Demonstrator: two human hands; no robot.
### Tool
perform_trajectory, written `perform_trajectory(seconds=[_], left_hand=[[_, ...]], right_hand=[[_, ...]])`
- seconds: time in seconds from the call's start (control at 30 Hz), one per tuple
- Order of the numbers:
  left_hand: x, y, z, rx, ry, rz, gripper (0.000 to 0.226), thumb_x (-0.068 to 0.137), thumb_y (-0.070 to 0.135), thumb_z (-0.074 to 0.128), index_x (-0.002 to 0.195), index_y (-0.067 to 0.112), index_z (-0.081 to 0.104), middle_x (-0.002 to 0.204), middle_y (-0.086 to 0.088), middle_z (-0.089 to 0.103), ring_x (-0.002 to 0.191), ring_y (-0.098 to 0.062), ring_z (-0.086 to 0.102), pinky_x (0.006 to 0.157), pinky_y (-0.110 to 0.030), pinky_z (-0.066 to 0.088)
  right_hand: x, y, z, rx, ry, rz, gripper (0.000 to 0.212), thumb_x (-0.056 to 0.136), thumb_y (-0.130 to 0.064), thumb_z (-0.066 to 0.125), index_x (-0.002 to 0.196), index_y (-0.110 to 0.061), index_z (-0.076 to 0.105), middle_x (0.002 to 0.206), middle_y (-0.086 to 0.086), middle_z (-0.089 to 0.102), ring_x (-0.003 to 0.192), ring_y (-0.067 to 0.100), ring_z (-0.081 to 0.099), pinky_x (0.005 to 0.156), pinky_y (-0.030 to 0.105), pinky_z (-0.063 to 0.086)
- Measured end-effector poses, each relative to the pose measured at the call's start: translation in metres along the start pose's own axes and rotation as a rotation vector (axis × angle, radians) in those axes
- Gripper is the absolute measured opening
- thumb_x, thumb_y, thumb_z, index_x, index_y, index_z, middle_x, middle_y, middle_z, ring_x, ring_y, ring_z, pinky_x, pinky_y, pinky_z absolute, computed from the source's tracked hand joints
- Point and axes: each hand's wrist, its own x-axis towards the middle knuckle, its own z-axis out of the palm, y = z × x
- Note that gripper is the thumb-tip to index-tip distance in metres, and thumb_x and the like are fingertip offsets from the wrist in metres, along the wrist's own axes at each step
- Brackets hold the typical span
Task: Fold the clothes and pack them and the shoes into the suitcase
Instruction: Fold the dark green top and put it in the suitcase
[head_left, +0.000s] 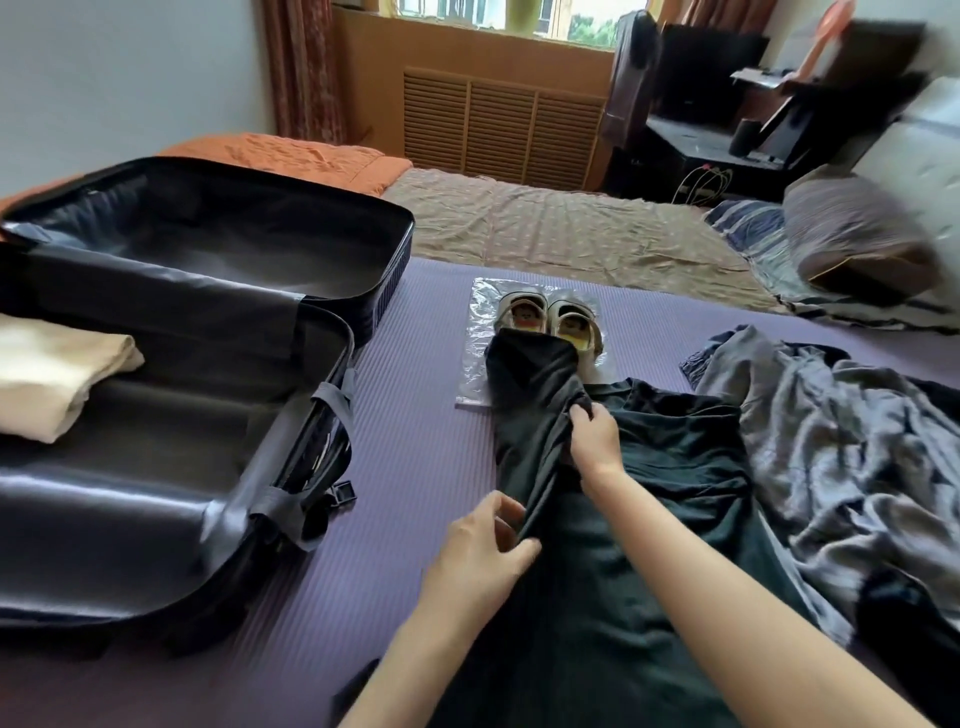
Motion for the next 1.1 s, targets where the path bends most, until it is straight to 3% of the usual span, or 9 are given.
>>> perform_trajectory(seconds=[0.2,0.3,0.4,0.47,0.63,0.8,0.87,0.97,1.1], left_hand=[[-0.013,0.001,0.04,-0.067,-0.388,-0.068,0.041,0.087,0.03,0.063,0.125,0.02,0.054,0.088,0.004,0.063,0.063,-0.01,0.066,0.057,-0.026,0.057],[-0.009,0.0,0.037,-0.084,-0.313,-0.047,0.029,0.093,0.015,0.054,0.121,0.02,0.059,0.084,0.007,0.061,0.063,-0.01,0.067,0.051,-0.022,0.054],[0.001,-0.001,0.028,0.21,-0.108,0.14,0.033,0.091,0.015,0.057,0.12,0.028,0.06,0.106,0.007,0.062,0.1,-0.011,0.062,0.086,-0.028,0.051],[0.004,-0.009,0.029,0.521,-0.114,0.285,0.045,0.091,0.028,0.058,0.134,0.031,0.049,0.14,0.007,0.044,0.135,-0.012,0.033,0.111,-0.027,0.027],[-0.008,-0.029,0.041,0.611,-0.263,0.291,0.053,0.097,0.038,0.045,0.146,0.033,0.027,0.158,0.008,0.005,0.145,-0.01,-0.004,0.118,-0.028,-0.002],[-0.042,-0.04,0.017,0.245,-0.009,0.259,0.039,0.087,0.057,0.049,0.12,0.037,0.054,0.125,0.021,0.041,0.117,0.004,0.042,0.101,-0.018,0.035],[-0.062,-0.044,0.005,0.296,0.037,0.252,0.062,0.072,0.083,0.03,0.107,0.039,0.057,0.1,0.027,0.05,0.094,0.007,0.051,0.083,-0.018,0.044],[-0.085,-0.05,-0.008,0.496,0.183,0.382,0.051,0.068,0.083,0.036,0.082,0.04,0.059,0.069,0.033,0.038,0.069,0.006,0.048,0.06,-0.01,0.036],[-0.106,-0.047,-0.025,0.487,0.051,0.257,0.052,0.057,0.069,0.039,0.082,0.029,0.062,0.064,0.02,0.047,0.074,-0.006,0.052,0.066,-0.013,0.033]], right_hand=[[0.005,0.026,-0.036,-0.106,-0.078,0.086,0.043,0.093,-0.02,0.055,0.131,-0.006,0.041,0.117,0.011,0.052,0.093,0.028,0.059,0.058,0.031,0.055],[0.004,0.03,-0.039,-0.412,0.008,-0.116,0.057,0.09,-0.029,0.059,0.14,-0.011,0.038,0.131,0.013,0.048,0.118,0.028,0.048,0.097,0.038,0.043],[-0.001,0.025,-0.035,-0.755,-0.007,-0.381,0.059,0.093,-0.039,0.052,0.146,-0.021,0.032,0.151,0.003,0.031,0.137,0.024,0.024,0.11,0.036,0.018],[-0.003,0.03,-0.03,-0.962,-0.177,-0.457,0.059,0.096,-0.046,0.044,0.149,-0.028,0.026,0.158,-0.003,0.018,0.144,0.02,0.011,0.113,0.035,0.009],[-0.012,0.056,-0.029,-1.085,-0.371,-0.389,0.059,0.099,-0.046,0.036,0.151,-0.032,0.013,0.16,-0.004,-0.005,0.147,0.02,-0.007,0.116,0.038,0.001],[-0.053,0.048,-0.045,-0.759,-0.223,-0.372,0.056,0.091,-0.045,0.055,0.143,-0.034,0.037,0.158,0.002,0.008,0.142,0.022,0.007,0.114,0.035,0.009],[-0.087,0.05,-0.056,-0.671,-0.239,-0.39,0.054,0.085,-0.054,0.054,0.136,-0.035,0.048,0.147,0.002,0.027,0.134,0.019,0.018,0.114,0.032,0.012],[-0.139,0.062,-0.071,-0.59,-0.354,-0.479,0.047,0.079,-0.061,0.044,0.115,-0.039,0.064,0.122,-0.009,0.04,0.117,0.008,0.027,0.11,0.025,0.02],[-0.176,0.076,-0.088,-0.603,-0.57,-0.618,0.034,0.079,-0.021,0.047,0.102,-0.035,0.068,0.124,-0.018,0.039,0.12,0.001,0.022,0.104,0.009,0.007]])
